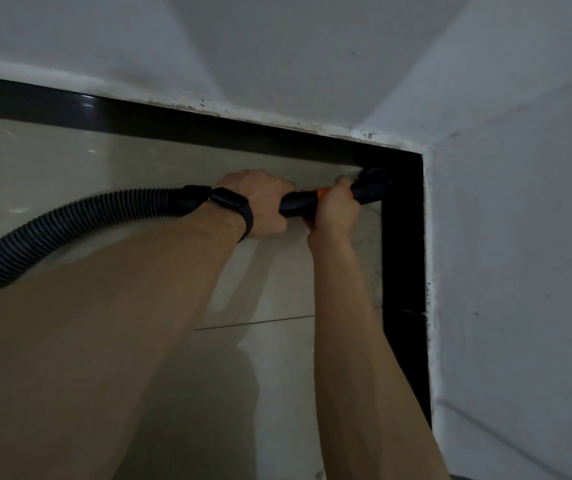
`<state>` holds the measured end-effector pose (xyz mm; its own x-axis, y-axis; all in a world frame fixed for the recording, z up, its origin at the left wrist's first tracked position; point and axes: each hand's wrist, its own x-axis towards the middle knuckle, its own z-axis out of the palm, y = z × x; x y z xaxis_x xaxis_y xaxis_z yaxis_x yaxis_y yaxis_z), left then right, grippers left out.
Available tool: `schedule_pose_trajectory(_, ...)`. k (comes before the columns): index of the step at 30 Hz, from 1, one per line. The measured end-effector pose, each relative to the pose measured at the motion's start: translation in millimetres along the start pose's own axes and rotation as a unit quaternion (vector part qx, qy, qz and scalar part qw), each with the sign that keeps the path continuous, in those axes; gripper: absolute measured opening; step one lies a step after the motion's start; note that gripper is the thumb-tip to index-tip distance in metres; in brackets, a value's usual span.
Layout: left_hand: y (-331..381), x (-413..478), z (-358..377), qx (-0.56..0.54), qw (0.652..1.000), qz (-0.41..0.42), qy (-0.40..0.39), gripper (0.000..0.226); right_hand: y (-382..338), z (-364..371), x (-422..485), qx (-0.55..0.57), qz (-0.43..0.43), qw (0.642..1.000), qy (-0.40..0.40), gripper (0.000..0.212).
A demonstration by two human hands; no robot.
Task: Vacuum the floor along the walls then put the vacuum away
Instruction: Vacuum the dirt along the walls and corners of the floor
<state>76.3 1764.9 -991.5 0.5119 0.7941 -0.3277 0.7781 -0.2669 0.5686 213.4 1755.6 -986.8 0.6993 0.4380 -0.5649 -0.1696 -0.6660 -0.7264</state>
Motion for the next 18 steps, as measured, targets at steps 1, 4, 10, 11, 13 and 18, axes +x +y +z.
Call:
schedule_pose_trajectory(1,-0.1,-2.0,1.8,0.002,1.000,0.003,-0.004,0.019,2.2,-1.6,-0.6,-0.003,-0.001,1.000,0.010,0.031)
schedule_pose_trajectory(4,-0.9,-9.4,5.0,0.007,1.000,0.019,-0.023,0.016,13.0,-9.2,-8.2,0.000,0.006,1.000,0.026,0.034)
schedule_pose_trajectory(10,6.6,-28.5,13.0,0.031,0.997,0.034,-0.056,0.022,34.2,-29.0,-28.9,0.028,0.034,0.999,0.031,0.028)
schedule_pose_trajectory(11,8.7,-31.5,14.0,0.034,0.997,0.034,-0.056,0.023,36.0,-31.4,-29.9,0.029,0.034,0.999,0.026,0.027)
schedule_pose_trajectory(13,10.8,-38.5,14.3,0.035,0.997,0.030,-0.055,0.024,39.1,-33.3,-33.0,0.035,0.035,0.999,0.013,0.025)
schedule_pose_trajectory(18,-4.5,-60.2,6.6,0.049,0.996,0.013,-0.067,0.017,48.2,-20.3,-54.5,0.079,0.044,0.996,-0.010,0.026)
